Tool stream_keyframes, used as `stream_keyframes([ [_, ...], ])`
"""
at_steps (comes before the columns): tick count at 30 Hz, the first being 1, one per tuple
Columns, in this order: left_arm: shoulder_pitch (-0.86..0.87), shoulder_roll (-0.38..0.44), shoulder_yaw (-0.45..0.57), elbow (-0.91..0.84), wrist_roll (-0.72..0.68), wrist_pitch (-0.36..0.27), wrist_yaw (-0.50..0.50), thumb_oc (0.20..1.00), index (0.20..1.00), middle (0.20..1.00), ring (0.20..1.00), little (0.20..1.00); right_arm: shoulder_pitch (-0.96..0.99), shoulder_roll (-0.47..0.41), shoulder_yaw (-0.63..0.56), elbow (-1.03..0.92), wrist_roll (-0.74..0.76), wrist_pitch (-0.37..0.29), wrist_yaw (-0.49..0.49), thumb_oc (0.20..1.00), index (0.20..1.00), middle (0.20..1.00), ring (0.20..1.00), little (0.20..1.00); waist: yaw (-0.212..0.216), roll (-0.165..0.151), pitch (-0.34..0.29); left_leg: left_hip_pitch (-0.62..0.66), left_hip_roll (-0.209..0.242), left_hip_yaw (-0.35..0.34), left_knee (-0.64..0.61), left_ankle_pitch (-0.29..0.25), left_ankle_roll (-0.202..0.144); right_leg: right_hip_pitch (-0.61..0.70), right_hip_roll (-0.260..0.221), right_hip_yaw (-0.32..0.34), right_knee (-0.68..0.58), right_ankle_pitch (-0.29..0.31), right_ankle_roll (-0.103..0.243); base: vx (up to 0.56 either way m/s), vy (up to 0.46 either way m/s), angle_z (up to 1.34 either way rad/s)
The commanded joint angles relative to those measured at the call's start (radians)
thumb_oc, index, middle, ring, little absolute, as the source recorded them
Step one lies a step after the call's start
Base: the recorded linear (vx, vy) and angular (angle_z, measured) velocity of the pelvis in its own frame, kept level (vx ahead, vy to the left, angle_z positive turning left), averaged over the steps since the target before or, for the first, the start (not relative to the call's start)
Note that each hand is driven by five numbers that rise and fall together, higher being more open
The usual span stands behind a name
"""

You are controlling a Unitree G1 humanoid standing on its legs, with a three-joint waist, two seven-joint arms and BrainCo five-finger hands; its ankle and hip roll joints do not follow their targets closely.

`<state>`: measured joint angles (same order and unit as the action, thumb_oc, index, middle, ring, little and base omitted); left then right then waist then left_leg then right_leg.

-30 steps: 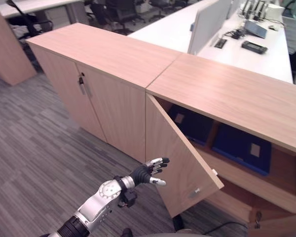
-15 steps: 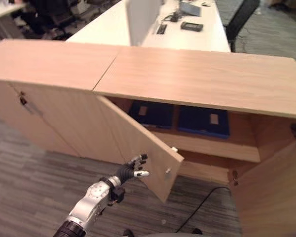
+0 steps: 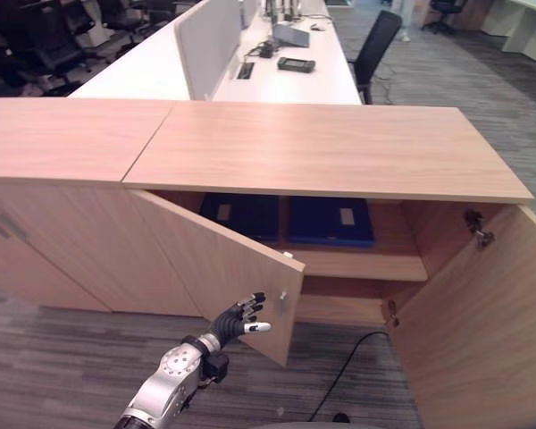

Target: Put the empty folder in the office cabinet

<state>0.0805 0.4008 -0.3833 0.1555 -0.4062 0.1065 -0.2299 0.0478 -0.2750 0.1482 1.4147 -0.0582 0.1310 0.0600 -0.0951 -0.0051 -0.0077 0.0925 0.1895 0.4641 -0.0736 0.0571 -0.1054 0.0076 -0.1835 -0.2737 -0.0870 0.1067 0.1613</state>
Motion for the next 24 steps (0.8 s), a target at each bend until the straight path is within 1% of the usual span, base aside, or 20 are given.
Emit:
stream_keyframes([
  [1,-0.028,-0.005,0.055,-0.046,0.007,-0.047,0.022,1.000,1.000,1.000,1.000,1.000,-0.029,0.009,0.021,0.050,0.035,-0.006,-0.026,1.000,1.000,1.000,1.000,1.000,0.000,-0.009,0.017,-0.062,0.057,-0.083,0.165,-0.073,0.018,-0.033,0.130,0.096,0.071,-0.142,-0.063,0.00,-0.119,-0.41],
  [2,-0.034,-0.009,0.056,-0.036,0.006,-0.053,0.035,1.000,1.000,1.000,1.000,1.000,-0.029,0.001,0.025,0.048,0.036,-0.006,-0.032,1.000,1.000,1.000,1.000,1.000,0.008,-0.015,0.025,-0.082,0.053,-0.122,0.204,-0.081,0.029,-0.034,0.136,0.121,0.078,-0.146,-0.070,0.00,-0.085,-0.86],
  [3,-0.041,-0.013,0.060,-0.018,0.009,-0.059,0.050,1.000,1.000,1.000,1.000,1.000,-0.026,-0.011,0.026,0.047,0.038,-0.008,-0.036,1.000,1.000,1.000,1.000,1.000,0.020,-0.020,0.029,-0.114,0.022,-0.196,0.226,-0.100,0.048,-0.030,0.142,0.144,0.074,-0.146,-0.077,0.05,-0.082,-1.84],
  [4,-0.056,-0.021,0.064,0.001,0.017,-0.064,0.079,1.000,1.000,1.000,1.000,1.000,-0.039,-0.022,0.040,0.028,0.036,-0.016,-0.041,1.000,1.000,1.000,1.000,1.000,0.039,-0.035,0.026,-0.166,-0.040,-0.332,0.224,-0.106,0.065,-0.016,0.157,0.201,0.061,-0.138,-0.084,0.10,-0.063,-1.78],
  [5,-0.061,-0.022,0.068,0.027,0.039,-0.067,0.086,1.000,1.000,1.000,1.000,1.000,-0.047,-0.028,0.042,0.022,0.039,-0.021,-0.039,1.000,1.000,1.000,1.000,1.000,0.049,-0.039,0.028,-0.192,-0.069,-0.388,0.221,-0.098,0.063,-0.010,0.165,0.226,0.059,-0.135,-0.087,0.14,-0.041,-1.49],
  [6,-0.068,-0.017,0.080,0.038,0.053,-0.065,0.096,1.000,1.000,1.000,1.000,1.000,-0.045,-0.035,0.031,0.021,0.048,-0.023,-0.044,1.000,1.000,1.000,1.000,1.000,0.062,-0.043,0.034,-0.232,-0.110,-0.453,0.228,-0.085,0.061,-0.006,0.170,0.245,0.057,-0.133,-0.090,0.11,0.002,-0.64],
  [7,-0.077,-0.017,0.093,0.052,0.065,-0.065,0.105,1.000,1.000,1.000,1.000,1.000,-0.045,-0.043,0.019,0.019,0.058,-0.019,-0.049,1.000,1.000,1.000,1.000,1.000,0.076,-0.040,0.047,-0.261,-0.155,-0.519,0.227,-0.076,0.058,0.001,0.182,0.272,0.061,-0.134,-0.093,0.08,0.003,-0.69],
  [8,-0.082,-0.017,0.103,0.073,0.082,-0.067,0.114,1.000,1.000,1.000,1.000,1.000,-0.044,-0.048,0.011,0.015,0.064,-0.021,-0.056,1.000,1.000,1.000,1.000,1.000,0.081,-0.036,0.054,-0.269,-0.187,-0.574,0.218,-0.067,0.057,0.003,0.194,0.298,0.066,-0.136,-0.096,0.05,0.024,-0.77],
  [9,-0.088,-0.016,0.113,0.099,0.100,-0.068,0.114,1.000,1.000,1.000,1.000,1.000,-0.043,-0.051,0.000,0.016,0.070,-0.024,-0.053,1.000,1.000,1.000,1.000,1.000,0.075,-0.029,0.045,-0.253,-0.190,-0.595,0.181,-0.060,0.053,0.000,0.202,0.313,0.066,-0.133,-0.093,0.05,0.077,-0.99],
  [10,-0.098,-0.013,0.125,0.128,0.114,-0.064,0.116,1.000,1.000,1.000,1.000,1.000,-0.038,-0.054,-0.021,0.018,0.077,-0.025,-0.053,1.000,1.000,1.000,1.000,1.000,0.065,-0.021,0.032,-0.226,-0.179,-0.592,0.152,-0.055,0.053,0.001,0.205,0.325,0.062,-0.133,-0.089,0.06,0.106,-1.45],
  [11,-0.103,-0.010,0.137,0.140,0.118,-0.066,0.119,1.000,1.000,1.000,1.000,1.000,-0.031,-0.057,-0.033,0.018,0.083,-0.026,-0.054,1.000,1.000,1.000,1.000,1.000,0.063,-0.015,0.024,-0.206,-0.172,-0.582,0.130,-0.052,0.055,0.001,0.204,0.332,0.062,-0.134,-0.090,0.11,0.205,-1.52],
  [12,-0.114,0.003,0.177,0.187,0.143,-0.076,0.143,1.000,1.000,1.000,1.000,1.000,-0.021,-0.076,-0.057,0.023,0.101,-0.028,-0.052,1.000,1.000,1.000,1.000,1.000,0.048,-0.007,-0.001,-0.176,-0.174,-0.576,0.090,-0.058,0.059,-0.002,0.193,0.341,0.058,-0.130,-0.084,0.10,0.199,-1.19],
  [15,-0.142,0.038,0.231,0.251,0.173,-0.086,0.174,1.000,1.000,1.000,1.000,1.000,-0.024,-0.098,-0.076,0.026,0.117,-0.032,-0.045,1.000,1.000,1.000,1.000,1.000,0.041,0.000,-0.020,-0.139,-0.179,-0.546,0.046,-0.062,0.069,-0.015,0.177,0.366,0.054,-0.110,-0.066,0.04,0.172,-0.32],
  [16,-0.154,0.052,0.249,0.272,0.184,-0.088,0.182,1.000,1.000,1.000,1.000,1.000,-0.026,-0.103,-0.081,0.027,0.121,-0.032,-0.042,1.000,1.000,1.000,1.000,1.000,0.039,0.001,-0.022,-0.131,-0.183,-0.533,0.035,-0.062,0.073,-0.021,0.172,0.375,0.053,-0.101,-0.058,0.00,0.096,-0.29],
  [17,-0.155,0.052,0.249,0.274,0.184,-0.089,0.182,1.000,1.000,1.000,1.000,1.000,-0.026,-0.103,-0.080,0.027,0.121,-0.032,-0.042,1.000,1.000,1.000,1.000,1.000,0.041,0.001,-0.021,-0.129,-0.183,-0.530,0.033,-0.062,0.074,-0.020,0.172,0.378,0.052,-0.101,-0.058,-0.02,0.107,-0.50],
  [19,-0.193,0.084,0.281,0.333,0.193,-0.091,0.207,1.000,1.000,1.000,1.000,1.000,-0.031,-0.112,-0.091,0.031,0.132,-0.031,-0.040,1.000,1.000,1.000,1.000,1.000,0.036,0.001,-0.025,-0.120,-0.190,-0.499,0.023,-0.065,0.081,-0.034,0.162,0.398,0.051,-0.086,-0.042,-0.03,0.119,-0.58],
  [24,-0.289,0.181,0.351,0.454,0.210,-0.092,0.266,1.000,1.000,1.000,1.000,1.000,-0.049,-0.141,-0.131,0.029,0.202,-0.030,-0.041,1.000,1.000,1.000,1.000,1.000,0.023,-0.005,-0.026,-0.114,-0.209,-0.428,0.021,-0.081,0.101,-0.081,0.141,0.450,0.060,-0.051,-0.006,-0.05,0.136,-0.47],
])
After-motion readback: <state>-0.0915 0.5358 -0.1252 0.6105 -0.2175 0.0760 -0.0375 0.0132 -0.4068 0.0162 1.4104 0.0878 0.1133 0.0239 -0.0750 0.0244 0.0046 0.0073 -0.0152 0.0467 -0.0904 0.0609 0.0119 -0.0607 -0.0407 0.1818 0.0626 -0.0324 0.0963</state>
